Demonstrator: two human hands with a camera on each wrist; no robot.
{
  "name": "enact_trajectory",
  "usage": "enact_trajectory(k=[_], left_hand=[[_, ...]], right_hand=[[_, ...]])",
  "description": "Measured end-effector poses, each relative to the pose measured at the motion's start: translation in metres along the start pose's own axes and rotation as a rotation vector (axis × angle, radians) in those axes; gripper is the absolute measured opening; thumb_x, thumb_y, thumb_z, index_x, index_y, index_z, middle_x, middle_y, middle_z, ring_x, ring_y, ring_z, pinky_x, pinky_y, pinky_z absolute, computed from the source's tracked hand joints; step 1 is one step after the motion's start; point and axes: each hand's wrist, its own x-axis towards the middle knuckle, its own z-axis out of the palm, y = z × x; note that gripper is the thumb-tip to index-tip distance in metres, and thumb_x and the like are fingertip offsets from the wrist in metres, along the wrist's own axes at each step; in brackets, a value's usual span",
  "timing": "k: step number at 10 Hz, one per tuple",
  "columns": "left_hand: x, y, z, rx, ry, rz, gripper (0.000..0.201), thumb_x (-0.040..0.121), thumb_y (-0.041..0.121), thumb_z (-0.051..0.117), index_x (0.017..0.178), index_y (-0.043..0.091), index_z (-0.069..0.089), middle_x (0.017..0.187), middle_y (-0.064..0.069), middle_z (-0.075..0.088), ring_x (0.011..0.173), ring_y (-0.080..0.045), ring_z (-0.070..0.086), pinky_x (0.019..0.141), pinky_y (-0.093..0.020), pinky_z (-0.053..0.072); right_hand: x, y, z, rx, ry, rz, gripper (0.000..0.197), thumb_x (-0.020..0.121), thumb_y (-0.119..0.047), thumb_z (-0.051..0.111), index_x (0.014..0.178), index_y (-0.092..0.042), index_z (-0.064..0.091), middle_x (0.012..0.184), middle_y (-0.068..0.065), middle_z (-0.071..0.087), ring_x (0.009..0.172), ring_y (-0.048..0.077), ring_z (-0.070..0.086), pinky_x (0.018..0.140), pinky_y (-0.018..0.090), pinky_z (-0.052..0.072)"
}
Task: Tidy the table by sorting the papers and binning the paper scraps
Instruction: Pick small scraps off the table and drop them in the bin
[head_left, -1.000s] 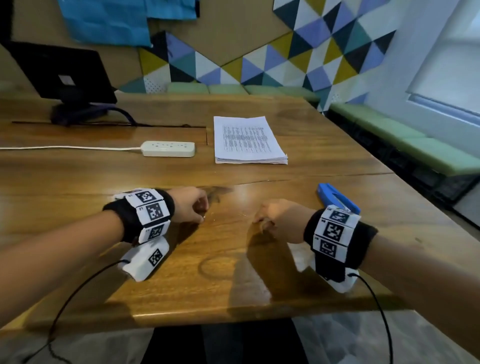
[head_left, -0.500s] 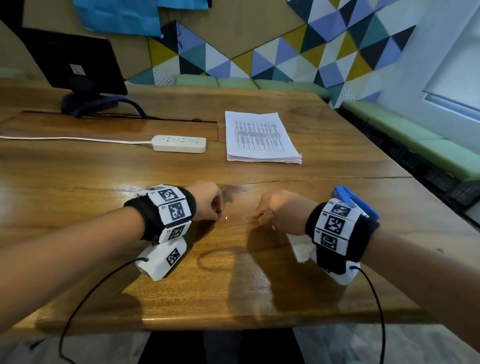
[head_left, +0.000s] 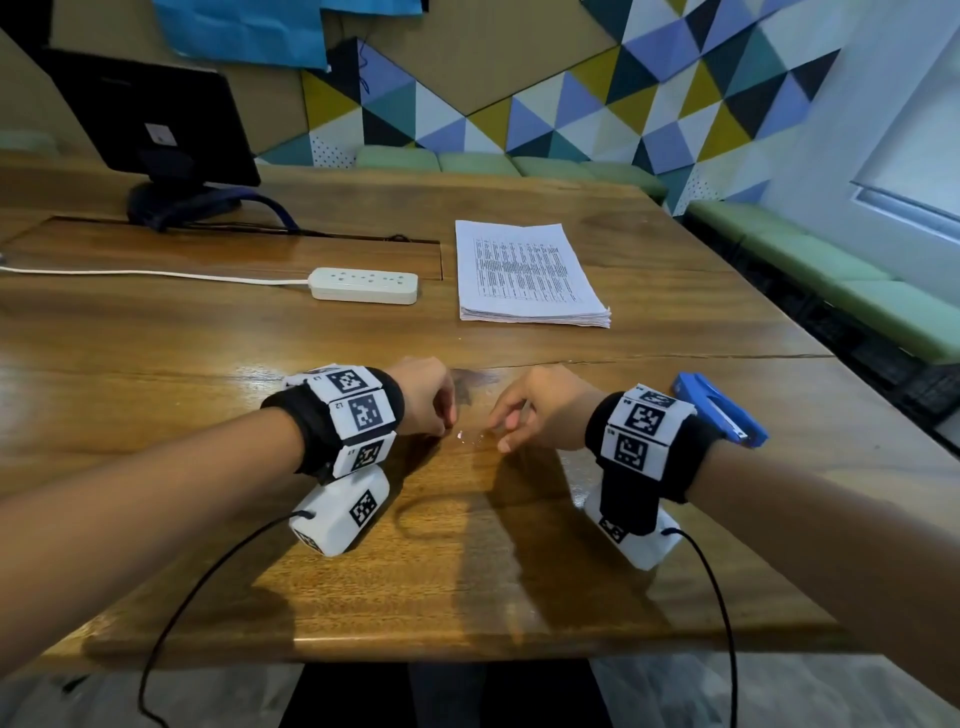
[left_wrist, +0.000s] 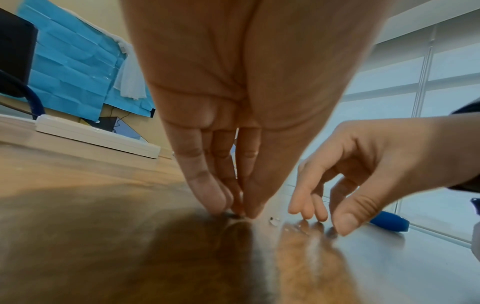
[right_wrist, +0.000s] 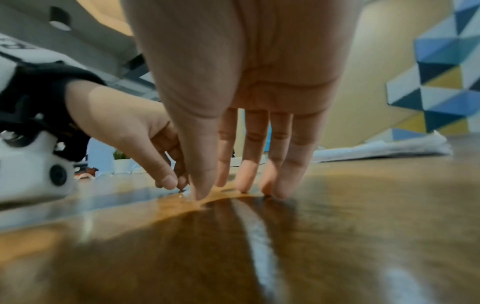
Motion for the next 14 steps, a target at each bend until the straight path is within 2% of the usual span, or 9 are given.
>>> enact_trajectory(k=[3, 5, 7, 9, 10, 11, 12, 13, 14], left_hand=[[0.002, 0.0, -0.005, 0.012, -0.003, 0.019, 0.016, 0.085, 0.017, 0.065, 0.1, 0.013, 0.069, 0.087, 0.006, 0.057, 0.083, -0.009, 0.051, 0.057, -0.008, 0.033], [0.005, -0.004, -0.005, -0.001, 0.008, 0.017, 0.018, 0.086, 0.016, 0.064, 0.102, 0.011, 0.069, 0.089, 0.004, 0.057, 0.084, -0.009, 0.051, 0.057, -0.011, 0.035], [0.008, -0.004, -0.004, -0.026, -0.009, 0.001, 0.018, 0.086, 0.016, 0.064, 0.102, 0.01, 0.07, 0.091, 0.004, 0.06, 0.085, -0.01, 0.053, 0.071, -0.019, 0.041], [0.01, 0.0, 0.0, 0.011, -0.012, -0.009, 0.017, 0.086, 0.017, 0.064, 0.101, 0.012, 0.069, 0.097, 0.0, 0.063, 0.089, -0.015, 0.056, 0.076, -0.023, 0.043], [0.01, 0.003, 0.0, 0.028, -0.019, -0.012, 0.017, 0.086, 0.016, 0.064, 0.102, 0.011, 0.068, 0.093, -0.002, 0.062, 0.086, -0.016, 0.056, 0.075, -0.024, 0.043], [0.01, 0.007, 0.0, 0.052, -0.014, -0.01, 0.016, 0.087, 0.014, 0.062, 0.1, 0.009, 0.068, 0.087, -0.001, 0.058, 0.08, -0.015, 0.053, 0.072, -0.022, 0.04], [0.008, 0.007, 0.001, 0.057, -0.004, -0.004, 0.018, 0.087, 0.014, 0.063, 0.103, 0.007, 0.068, 0.093, -0.005, 0.062, 0.083, -0.015, 0.053, 0.073, -0.021, 0.04], [0.006, 0.007, 0.002, 0.055, 0.01, 0.004, 0.02, 0.085, 0.014, 0.065, 0.104, 0.009, 0.071, 0.106, -0.005, 0.068, 0.089, -0.017, 0.058, 0.077, -0.024, 0.044], [0.007, 0.009, 0.002, 0.043, 0.024, 0.007, 0.018, 0.084, 0.015, 0.067, 0.1, 0.009, 0.073, 0.106, -0.004, 0.07, 0.086, -0.012, 0.055, 0.077, -0.023, 0.044]], right_hand=[[0.021, -0.006, -0.005, 0.209, -0.052, -0.023, 0.019, 0.075, -0.02, 0.078, 0.093, -0.016, 0.077, 0.072, -0.008, 0.069, 0.073, 0.011, 0.06, 0.061, 0.021, 0.053], [0.024, -0.013, -0.003, 0.157, -0.04, -0.032, 0.013, 0.076, -0.021, 0.076, 0.088, -0.015, 0.077, 0.077, -0.006, 0.069, 0.073, 0.018, 0.063, 0.071, 0.032, 0.056], [0.015, -0.021, 0.005, -0.187, 0.047, -0.173, 0.018, 0.091, -0.014, 0.056, 0.1, -0.008, 0.069, 0.097, 0.007, 0.068, 0.081, 0.017, 0.056, 0.077, 0.026, 0.044], [0.013, -0.031, 0.016, -0.443, -0.001, -0.232, 0.029, 0.095, -0.006, 0.043, 0.12, 0.001, 0.055, 0.12, 0.019, 0.059, 0.111, 0.035, 0.056, 0.094, 0.04, 0.045], [0.016, -0.033, 0.021, -0.592, -0.062, -0.237, 0.037, 0.101, -0.011, 0.03, 0.135, 0.001, 0.038, 0.133, 0.015, 0.049, 0.119, 0.028, 0.051, 0.097, 0.027, 0.038], [0.009, -0.044, 0.025, -0.633, -0.048, -0.198, 0.04, 0.1, -0.011, 0.033, 0.139, 0.0, 0.031, 0.137, 0.016, 0.042, 0.12, 0.025, 0.051, 0.101, 0.03, 0.041], [0.01, -0.042, 0.024, -0.525, -0.073, -0.106, 0.042, 0.095, -0.006, 0.046, 0.135, -0.001, 0.037, 0.137, 0.014, 0.041, 0.122, 0.026, 0.049, 0.102, 0.033, 0.042], [0.014, -0.031, 0.019, -0.377, -0.032, -0.107, 0.013, 0.09, -0.006, 0.052, 0.087, -0.019, 0.052, 0.099, 0.005, 0.051, 0.103, 0.023, 0.055, 0.091, 0.031, 0.044], [0.012, -0.02, 0.012, -0.254, 0.048, -0.064, 0.039, 0.093, -0.011, 0.049, 0.063, -0.031, 0.034, 0.068, -0.009, 0.04, 0.081, 0.017, 0.049, 0.076, 0.03, 0.043]])
